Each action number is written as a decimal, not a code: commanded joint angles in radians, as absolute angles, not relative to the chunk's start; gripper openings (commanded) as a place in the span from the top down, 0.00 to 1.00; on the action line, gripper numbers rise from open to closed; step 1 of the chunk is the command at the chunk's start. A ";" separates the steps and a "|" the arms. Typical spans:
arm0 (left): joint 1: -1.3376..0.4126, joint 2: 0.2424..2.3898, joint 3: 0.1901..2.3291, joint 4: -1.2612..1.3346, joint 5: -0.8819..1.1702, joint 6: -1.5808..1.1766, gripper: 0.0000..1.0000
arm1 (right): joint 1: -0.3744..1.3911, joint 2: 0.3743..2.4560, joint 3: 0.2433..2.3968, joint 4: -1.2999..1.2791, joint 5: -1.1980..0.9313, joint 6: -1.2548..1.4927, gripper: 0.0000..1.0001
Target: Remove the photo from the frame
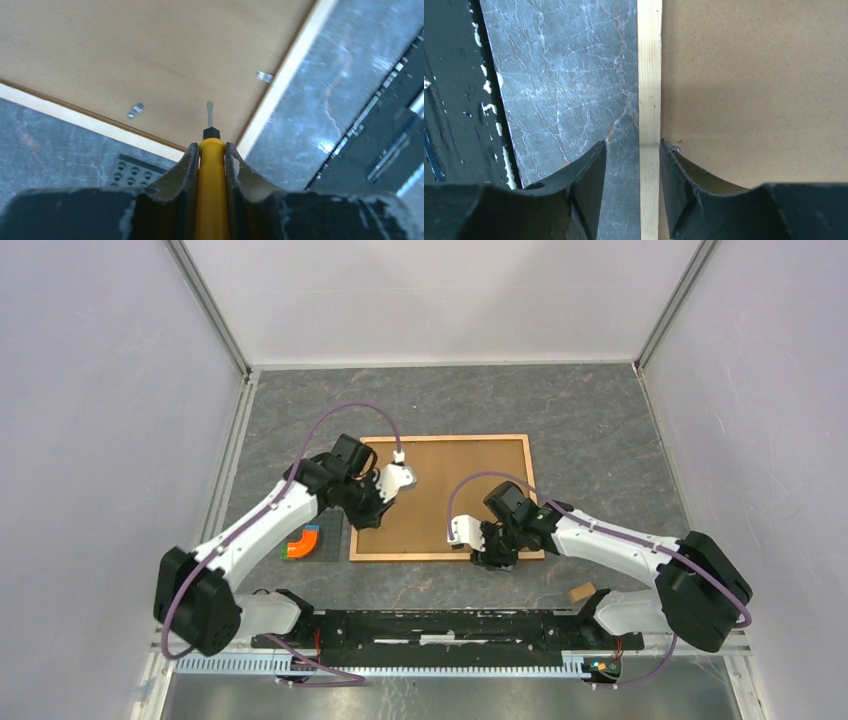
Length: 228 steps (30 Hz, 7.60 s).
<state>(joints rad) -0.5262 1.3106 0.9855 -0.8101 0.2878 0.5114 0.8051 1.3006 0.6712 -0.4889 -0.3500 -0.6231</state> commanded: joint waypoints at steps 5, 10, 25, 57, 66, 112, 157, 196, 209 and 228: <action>-0.553 1.176 0.886 -0.893 0.377 0.658 0.98 | 0.685 1.262 0.775 -0.623 -0.498 -0.722 0.45; -0.550 1.229 0.943 -0.821 0.360 0.467 0.98 | 0.538 1.289 0.850 -0.639 -0.503 -0.726 0.41; -0.305 1.327 1.132 -0.766 0.407 0.198 0.98 | 0.209 1.355 0.794 -0.379 -0.213 -0.171 0.46; -0.294 1.307 1.115 -0.780 0.402 0.218 0.98 | 0.076 1.768 1.087 -0.483 -0.277 -0.521 1.00; -0.365 1.339 1.159 -0.844 0.319 0.407 0.98 | 0.137 2.058 1.530 -0.731 -0.380 -0.865 1.00; -0.581 1.726 1.402 -0.900 0.162 1.009 0.98 | 0.203 2.280 1.779 -0.776 -0.393 -0.991 1.00; -0.603 1.817 1.574 -1.090 0.149 1.075 0.98 | 0.201 2.321 1.820 -0.740 -0.350 -0.919 1.00; -0.624 1.758 1.356 -1.124 0.094 1.190 0.98 | 0.200 2.322 1.802 -0.700 -0.327 -0.887 1.00; -0.643 1.753 1.355 -1.167 0.195 1.132 0.98 | 0.200 2.324 1.797 -0.679 -0.307 -0.857 1.00; -0.690 1.724 1.290 -1.200 0.272 1.132 0.98 | 0.200 2.324 1.777 -0.650 -0.284 -0.813 1.00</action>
<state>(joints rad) -0.6682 1.7359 1.3338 -1.0523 0.1246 1.1500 0.2012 2.2578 1.8191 -0.7040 -0.3569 -0.8589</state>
